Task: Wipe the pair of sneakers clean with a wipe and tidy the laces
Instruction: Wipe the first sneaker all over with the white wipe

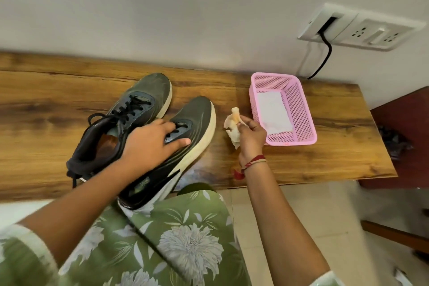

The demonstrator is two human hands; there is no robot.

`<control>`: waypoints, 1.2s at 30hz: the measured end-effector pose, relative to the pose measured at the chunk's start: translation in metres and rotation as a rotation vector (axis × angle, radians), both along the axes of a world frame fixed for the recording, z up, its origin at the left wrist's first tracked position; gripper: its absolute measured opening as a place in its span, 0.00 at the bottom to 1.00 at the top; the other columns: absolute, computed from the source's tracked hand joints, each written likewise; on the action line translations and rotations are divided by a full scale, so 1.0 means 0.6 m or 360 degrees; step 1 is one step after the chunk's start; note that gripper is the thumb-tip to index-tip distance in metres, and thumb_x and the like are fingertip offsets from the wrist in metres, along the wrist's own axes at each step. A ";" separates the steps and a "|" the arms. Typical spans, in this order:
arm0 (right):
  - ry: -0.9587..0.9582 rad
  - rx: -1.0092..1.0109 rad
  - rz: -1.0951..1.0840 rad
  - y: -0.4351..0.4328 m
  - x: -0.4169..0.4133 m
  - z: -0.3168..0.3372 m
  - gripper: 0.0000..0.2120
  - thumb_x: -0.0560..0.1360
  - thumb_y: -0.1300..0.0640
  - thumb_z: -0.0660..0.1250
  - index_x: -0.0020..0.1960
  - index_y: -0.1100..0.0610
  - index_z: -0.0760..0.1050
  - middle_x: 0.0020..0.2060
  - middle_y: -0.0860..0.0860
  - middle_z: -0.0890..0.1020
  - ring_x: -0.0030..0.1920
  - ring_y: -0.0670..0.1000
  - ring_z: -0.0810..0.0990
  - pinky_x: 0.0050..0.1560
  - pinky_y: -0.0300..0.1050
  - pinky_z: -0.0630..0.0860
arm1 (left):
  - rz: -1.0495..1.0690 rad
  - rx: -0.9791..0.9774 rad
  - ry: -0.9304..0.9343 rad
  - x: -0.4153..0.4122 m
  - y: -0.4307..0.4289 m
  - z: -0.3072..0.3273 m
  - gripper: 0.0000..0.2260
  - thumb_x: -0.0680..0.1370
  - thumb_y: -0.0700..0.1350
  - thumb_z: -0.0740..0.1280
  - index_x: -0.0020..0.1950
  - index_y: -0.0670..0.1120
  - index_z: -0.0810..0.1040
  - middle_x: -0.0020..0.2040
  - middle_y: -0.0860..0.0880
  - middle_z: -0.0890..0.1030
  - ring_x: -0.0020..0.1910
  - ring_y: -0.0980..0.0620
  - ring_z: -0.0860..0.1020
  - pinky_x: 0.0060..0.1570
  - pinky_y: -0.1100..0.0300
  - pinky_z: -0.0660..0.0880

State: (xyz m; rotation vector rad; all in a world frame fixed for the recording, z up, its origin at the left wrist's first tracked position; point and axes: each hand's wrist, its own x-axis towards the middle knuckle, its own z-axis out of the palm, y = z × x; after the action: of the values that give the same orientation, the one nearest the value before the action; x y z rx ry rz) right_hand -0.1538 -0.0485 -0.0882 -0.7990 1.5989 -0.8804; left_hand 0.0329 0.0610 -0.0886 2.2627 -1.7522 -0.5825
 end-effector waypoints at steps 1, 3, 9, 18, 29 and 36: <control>0.0052 -0.0034 0.0041 -0.001 0.000 0.000 0.08 0.75 0.65 0.65 0.49 0.56 0.80 0.51 0.53 0.81 0.49 0.49 0.79 0.50 0.42 0.77 | -0.0001 -0.0030 0.0035 0.008 0.000 -0.002 0.32 0.69 0.75 0.53 0.51 0.50 0.77 0.52 0.50 0.77 0.49 0.47 0.78 0.38 0.57 0.70; 0.0173 -0.0180 0.0193 -0.004 0.007 0.001 0.08 0.75 0.65 0.65 0.50 0.57 0.80 0.49 0.52 0.82 0.47 0.47 0.79 0.49 0.40 0.77 | 0.0011 -0.0113 0.0059 0.015 0.002 -0.006 0.34 0.66 0.76 0.48 0.48 0.50 0.76 0.48 0.51 0.77 0.46 0.47 0.78 0.36 0.57 0.70; 0.0711 -0.0749 0.0804 -0.014 0.038 0.012 0.14 0.74 0.68 0.62 0.55 0.58 0.80 0.53 0.52 0.82 0.52 0.47 0.78 0.56 0.36 0.71 | -0.0001 -0.0205 0.0044 0.009 0.005 -0.010 0.24 0.68 0.73 0.48 0.40 0.54 0.69 0.41 0.54 0.73 0.40 0.48 0.77 0.30 0.59 0.66; 0.1007 -0.0831 0.1123 0.067 0.009 0.025 0.16 0.72 0.70 0.63 0.54 0.57 0.81 0.48 0.51 0.82 0.46 0.49 0.78 0.53 0.37 0.73 | -0.0036 -0.0176 -0.0041 -0.001 0.005 -0.005 0.19 0.75 0.66 0.58 0.45 0.51 0.73 0.50 0.53 0.76 0.43 0.48 0.78 0.32 0.59 0.68; 0.0975 -0.0792 0.0966 0.002 0.048 0.020 0.14 0.74 0.69 0.61 0.55 0.58 0.80 0.52 0.53 0.82 0.53 0.51 0.79 0.56 0.37 0.71 | 0.0007 -0.0081 -0.0073 -0.020 0.005 0.001 0.22 0.75 0.65 0.58 0.56 0.50 0.75 0.57 0.51 0.76 0.48 0.46 0.79 0.37 0.57 0.73; 0.0892 -0.0847 0.0919 0.107 0.001 0.008 0.16 0.70 0.73 0.62 0.50 0.59 0.82 0.45 0.49 0.82 0.43 0.45 0.77 0.47 0.29 0.72 | 0.0005 -0.0077 -0.0142 -0.032 0.004 0.003 0.21 0.76 0.65 0.58 0.57 0.51 0.75 0.55 0.51 0.75 0.48 0.47 0.79 0.33 0.59 0.65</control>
State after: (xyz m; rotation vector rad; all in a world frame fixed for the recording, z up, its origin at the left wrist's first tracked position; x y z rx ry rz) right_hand -0.1533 0.0158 -0.0832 -1.9065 1.4604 -0.6831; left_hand 0.0135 0.0637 -0.0870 2.2908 -1.7829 -0.4402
